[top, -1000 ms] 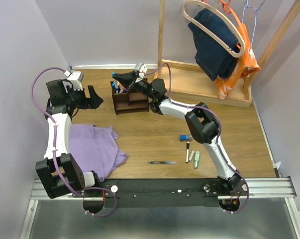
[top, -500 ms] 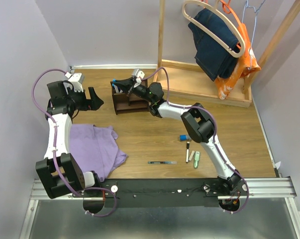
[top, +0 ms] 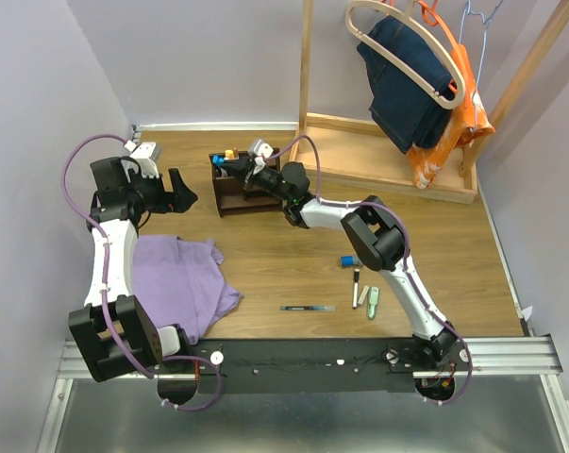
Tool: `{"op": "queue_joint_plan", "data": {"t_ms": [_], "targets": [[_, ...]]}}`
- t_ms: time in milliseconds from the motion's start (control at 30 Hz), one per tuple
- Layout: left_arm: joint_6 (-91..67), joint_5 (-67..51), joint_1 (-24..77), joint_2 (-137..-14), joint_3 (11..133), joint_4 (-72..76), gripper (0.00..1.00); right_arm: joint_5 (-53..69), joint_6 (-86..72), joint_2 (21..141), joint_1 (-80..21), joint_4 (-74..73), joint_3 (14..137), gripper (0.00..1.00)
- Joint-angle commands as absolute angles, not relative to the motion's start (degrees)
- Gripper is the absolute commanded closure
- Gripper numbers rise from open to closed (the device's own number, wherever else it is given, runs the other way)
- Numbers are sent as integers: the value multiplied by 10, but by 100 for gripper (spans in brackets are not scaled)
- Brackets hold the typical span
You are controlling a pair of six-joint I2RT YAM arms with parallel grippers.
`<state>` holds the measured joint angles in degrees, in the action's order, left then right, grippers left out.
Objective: Sort the stationery into containers
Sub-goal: Place the pen in the storage box, then pick up the pen from the center of the board.
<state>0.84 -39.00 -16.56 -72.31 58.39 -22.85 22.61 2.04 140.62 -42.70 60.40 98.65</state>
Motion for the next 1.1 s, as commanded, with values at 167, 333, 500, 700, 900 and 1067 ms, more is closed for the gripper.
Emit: {"op": "queue_joint_plan", "data": {"t_ms": [167,333,500,700,900,1067], "targets": [[9,-382,-143,-691,577,-218,1,189,62,1337,-428,565,927,63],[27,-382,-122,-676,594,-223,1,192,62,1253,-428,499,913,55],[100,-419,-82,-656,615,-266,1,161,68,1130,-432,372,904,53],[285,-501,8,-668,658,-441,2,74,66,941,-431,182,776,52],[397,-485,127,-697,660,-568,12,20,3,775,-397,-58,672,52],[365,-358,365,-729,660,-571,18,-17,-13,689,-376,-165,639,52]]}}
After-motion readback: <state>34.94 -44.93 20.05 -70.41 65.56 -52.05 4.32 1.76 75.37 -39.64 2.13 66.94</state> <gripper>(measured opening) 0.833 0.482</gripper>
